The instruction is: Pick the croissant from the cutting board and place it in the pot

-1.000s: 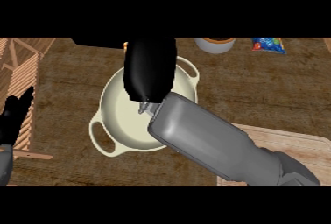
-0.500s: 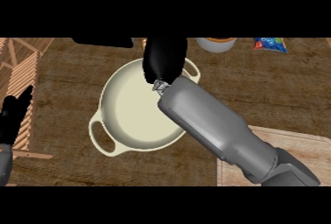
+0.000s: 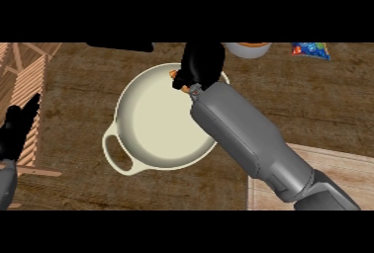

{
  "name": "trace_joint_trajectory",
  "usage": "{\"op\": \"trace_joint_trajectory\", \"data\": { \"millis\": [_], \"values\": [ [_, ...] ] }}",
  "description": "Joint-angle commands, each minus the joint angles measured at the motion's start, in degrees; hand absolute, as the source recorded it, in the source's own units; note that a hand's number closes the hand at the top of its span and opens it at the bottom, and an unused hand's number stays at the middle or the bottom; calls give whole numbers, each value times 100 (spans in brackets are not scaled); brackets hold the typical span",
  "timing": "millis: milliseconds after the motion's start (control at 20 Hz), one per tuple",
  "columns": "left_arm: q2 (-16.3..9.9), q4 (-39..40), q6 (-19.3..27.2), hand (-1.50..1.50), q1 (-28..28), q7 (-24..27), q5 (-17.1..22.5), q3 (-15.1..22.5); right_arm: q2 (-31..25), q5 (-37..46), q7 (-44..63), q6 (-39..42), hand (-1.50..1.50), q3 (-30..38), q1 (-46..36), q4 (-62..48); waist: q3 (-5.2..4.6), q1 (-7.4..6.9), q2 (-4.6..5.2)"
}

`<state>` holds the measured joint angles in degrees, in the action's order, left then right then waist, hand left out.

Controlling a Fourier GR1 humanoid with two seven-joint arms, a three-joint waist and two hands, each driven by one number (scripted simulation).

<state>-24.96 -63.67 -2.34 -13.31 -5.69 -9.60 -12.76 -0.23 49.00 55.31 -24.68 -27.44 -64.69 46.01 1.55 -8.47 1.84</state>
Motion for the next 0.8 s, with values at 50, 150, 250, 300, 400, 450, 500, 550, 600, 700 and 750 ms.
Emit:
{"op": "trace_joint_trajectory", "data": {
  "millis": [50, 150, 250, 300, 400, 450, 500, 550, 600, 700, 750],
  "values": [
    [781, -580, -5, 0, -174, 401, 183, 390, 22, -407, -160, -630, -150, 186, -208, -272, -152, 82, -53],
    [803, -613, -3, 0, -154, 361, 195, 402, 22, -402, -322, -1030, -150, 156, -115, -340, -146, 77, -58],
    [620, -468, -161, 0, -289, 414, 269, 314, 22, -351, -475, -1698, -150, 61, -147, -135, -150, 54, -43],
    [706, -418, -58, 0, -292, 349, 204, 361, 22, -316, -635, -2016, -150, 137, -219, 32, -144, 141, -53],
    [661, -468, -153, 0, -167, 459, 273, 308, 22, -431, -745, -2538, -150, 336, -238, 182, -139, 85, -74],
    [741, -527, -66, 0, -272, 300, 206, 383, 22, -471, -775, -2753, -150, 314, -159, 244, -132, 144, -90],
    [714, -426, -84, 0, -211, 395, 233, 324, 22, -612, -750, -2906, -150, 365, -239, 305, -145, 97, -74],
    [674, -459, -149, 0, -196, 436, 227, 342, 22, -672, -830, -3010, -150, 291, -222, 295, -148, 80, -77],
    [702, -438, -76, 0, -291, 357, 244, 302, 22, -802, -853, -3225, -150, 300, -66, 418, -144, 168, -89],
    [771, -630, -30, 0, -3, 443, 165, 387, 22, -1100, -872, -3041, -150, 366, -129, 500, -142, 208, -157],
    [766, -499, -33, 0, -167, 499, 199, 340, 22, -1295, -968, -3131, -150, 252, -78, 527, -150, 180, -100]
  ]
}}
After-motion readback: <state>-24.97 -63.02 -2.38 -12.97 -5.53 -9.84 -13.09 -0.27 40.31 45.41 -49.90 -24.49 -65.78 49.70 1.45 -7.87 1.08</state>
